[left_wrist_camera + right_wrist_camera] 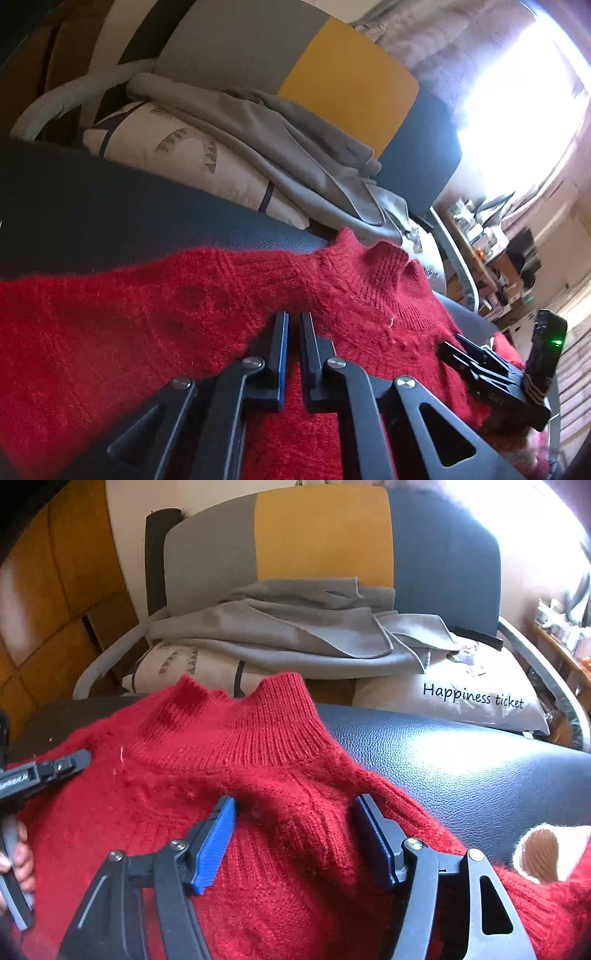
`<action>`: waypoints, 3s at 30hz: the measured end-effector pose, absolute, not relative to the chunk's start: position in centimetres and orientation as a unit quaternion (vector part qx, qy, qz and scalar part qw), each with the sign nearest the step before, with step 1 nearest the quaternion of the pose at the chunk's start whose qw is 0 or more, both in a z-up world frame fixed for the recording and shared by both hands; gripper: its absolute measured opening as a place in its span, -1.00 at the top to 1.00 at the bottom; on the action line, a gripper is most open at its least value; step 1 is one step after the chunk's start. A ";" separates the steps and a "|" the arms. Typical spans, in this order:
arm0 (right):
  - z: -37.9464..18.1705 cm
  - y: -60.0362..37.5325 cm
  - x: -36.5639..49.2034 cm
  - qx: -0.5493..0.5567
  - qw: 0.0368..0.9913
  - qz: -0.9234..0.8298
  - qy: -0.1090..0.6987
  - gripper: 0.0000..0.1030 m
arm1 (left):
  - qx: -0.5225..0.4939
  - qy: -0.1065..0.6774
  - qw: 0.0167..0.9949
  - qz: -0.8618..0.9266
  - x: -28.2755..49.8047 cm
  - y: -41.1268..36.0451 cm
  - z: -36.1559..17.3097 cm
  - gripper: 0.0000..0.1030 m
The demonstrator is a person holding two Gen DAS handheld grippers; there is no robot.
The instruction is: Fold clothes
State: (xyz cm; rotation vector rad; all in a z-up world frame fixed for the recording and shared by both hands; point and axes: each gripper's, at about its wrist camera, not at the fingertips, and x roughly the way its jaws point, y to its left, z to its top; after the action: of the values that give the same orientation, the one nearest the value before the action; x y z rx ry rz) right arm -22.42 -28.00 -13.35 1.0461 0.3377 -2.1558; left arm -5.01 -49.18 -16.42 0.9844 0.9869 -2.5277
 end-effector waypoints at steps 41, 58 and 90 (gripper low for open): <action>-11.7 0.5 5.5 0.379 0.286 -0.866 0.153 -0.87 | 0.340 0.431 0.083 -0.832 30.8 -30.4 -17.8 0.66; -14.8 -3.8 6.8 0.403 0.339 -0.835 0.161 -1.00 | 0.480 0.179 0.131 -0.849 29.5 -25.8 -12.1 0.51; -14.9 -3.8 8.0 0.430 0.335 -0.820 0.172 -1.00 | 0.417 0.161 0.302 -0.842 30.7 -30.0 -10.3 0.60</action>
State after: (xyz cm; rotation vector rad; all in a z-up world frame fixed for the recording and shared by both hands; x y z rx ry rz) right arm 7.99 -3.75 -14.90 1.1232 0.4491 -2.1404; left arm 30.70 -29.95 -10.25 1.1047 0.4262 -2.2343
